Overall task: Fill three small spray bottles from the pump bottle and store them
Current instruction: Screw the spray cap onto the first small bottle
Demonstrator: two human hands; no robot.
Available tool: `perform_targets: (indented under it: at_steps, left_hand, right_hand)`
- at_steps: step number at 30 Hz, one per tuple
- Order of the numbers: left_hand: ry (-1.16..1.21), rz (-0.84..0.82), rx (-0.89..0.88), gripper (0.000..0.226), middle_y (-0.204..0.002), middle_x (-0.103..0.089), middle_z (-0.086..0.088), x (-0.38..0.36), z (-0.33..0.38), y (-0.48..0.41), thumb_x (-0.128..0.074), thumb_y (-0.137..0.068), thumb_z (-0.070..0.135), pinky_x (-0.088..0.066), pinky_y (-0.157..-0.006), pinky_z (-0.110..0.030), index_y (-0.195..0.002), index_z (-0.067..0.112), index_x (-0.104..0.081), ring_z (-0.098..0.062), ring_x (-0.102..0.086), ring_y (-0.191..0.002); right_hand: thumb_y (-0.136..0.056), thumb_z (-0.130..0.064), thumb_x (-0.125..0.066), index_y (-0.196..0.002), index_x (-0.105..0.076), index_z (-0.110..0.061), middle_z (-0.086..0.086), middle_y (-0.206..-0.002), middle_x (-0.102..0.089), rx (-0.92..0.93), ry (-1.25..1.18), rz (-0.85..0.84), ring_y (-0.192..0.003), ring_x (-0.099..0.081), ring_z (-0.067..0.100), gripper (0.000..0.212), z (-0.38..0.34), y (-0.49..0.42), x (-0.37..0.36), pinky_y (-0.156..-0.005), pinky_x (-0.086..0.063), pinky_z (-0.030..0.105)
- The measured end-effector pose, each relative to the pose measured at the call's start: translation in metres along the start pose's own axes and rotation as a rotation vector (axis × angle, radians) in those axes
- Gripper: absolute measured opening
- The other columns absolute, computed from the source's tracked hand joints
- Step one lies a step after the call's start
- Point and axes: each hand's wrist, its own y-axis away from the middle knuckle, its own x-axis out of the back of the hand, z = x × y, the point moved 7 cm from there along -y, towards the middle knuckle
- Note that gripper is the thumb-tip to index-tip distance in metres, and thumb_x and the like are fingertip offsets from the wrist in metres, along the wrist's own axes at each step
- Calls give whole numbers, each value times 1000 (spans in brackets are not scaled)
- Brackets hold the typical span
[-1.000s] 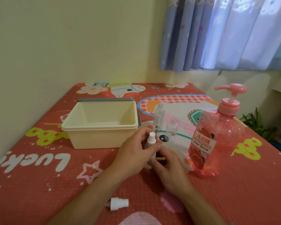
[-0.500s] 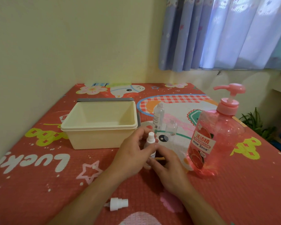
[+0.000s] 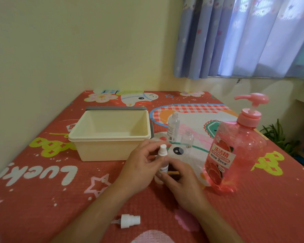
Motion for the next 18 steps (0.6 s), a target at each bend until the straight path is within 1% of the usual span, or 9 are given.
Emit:
perform_targets:
  at_steps: [1,2,4,6,10,12,14,16,18]
  left_hand:
    - [1,15,-1,36,-102,-60,26,3,0,0,-70,-86,7,-51,-83,-14,-105,38,-69,-1,-62,-106]
    - [-2,37,-3,39,-103,-61,24,8,-1,1,-70,-86,6,-52,-83,-15,-105,40,-69,-2,-63,-105]
    - [-19,94,-8,40,-106,-64,15,21,0,0,-70,-85,5,-53,-83,-17,-105,40,-69,-3,-65,-102]
    - [-42,157,8,39,-106,-67,13,38,0,0,-71,-84,6,-53,-82,-18,-105,38,-69,-2,-66,-99]
    - [-88,229,63,32,-96,-69,24,67,-4,4,-72,-84,10,-51,-78,-11,-101,36,-69,3,-65,-92]
    - [-167,268,69,29,-100,-69,23,80,-4,9,-72,-84,16,-49,-82,-12,-101,39,-69,4,-63,-97]
    - [-249,288,70,30,-106,-66,22,88,-3,13,-72,-84,19,-44,-84,-13,-100,44,-66,6,-58,-101]
    - [-316,291,79,32,-108,-61,21,92,-2,17,-71,-84,22,-36,-82,-9,-99,50,-62,9,-51,-102]
    - [-359,294,76,32,-109,-58,16,95,-3,18,-71,-84,24,-33,-83,-6,-101,50,-62,10,-47,-104]
  right_hand:
    - [-92,-17,-72,-115,-71,-24,-5,-100,-76,-7,25,-16,-88,-73,12,25,1,0,-1,-77,-58,32]
    - [-91,-20,-72,-115,-72,-25,-7,-100,-76,-3,74,-22,-90,-72,9,25,3,-1,-2,-79,-56,29]
    - [-88,-24,-74,-116,-72,-28,-11,-100,-74,3,175,-8,-93,-69,6,28,7,-1,-2,-80,-52,22]
    - [-87,-26,-76,-118,-72,-26,-13,-100,-72,-25,201,25,-94,-67,3,31,10,0,1,-79,-50,15]
    - [-87,-28,-76,-117,-72,-27,-13,-98,-72,-30,231,41,-93,-67,1,31,11,0,2,-79,-50,14]
    - [-87,-27,-76,-116,-73,-28,-14,-97,-72,-32,244,39,-93,-66,0,29,10,0,2,-79,-49,13]
    - [-86,-27,-76,-115,-73,-28,-17,-97,-71,-29,252,41,-93,-66,-2,29,8,0,2,-79,-49,12]
    - [-86,-25,-76,-113,-73,-28,-18,-96,-71,-21,259,45,-93,-65,-3,27,7,1,1,-79,-48,11]
    - [-87,-26,-75,-111,-73,-29,-19,-96,-70,-11,276,46,-94,-64,-5,24,5,1,1,-79,-46,9]
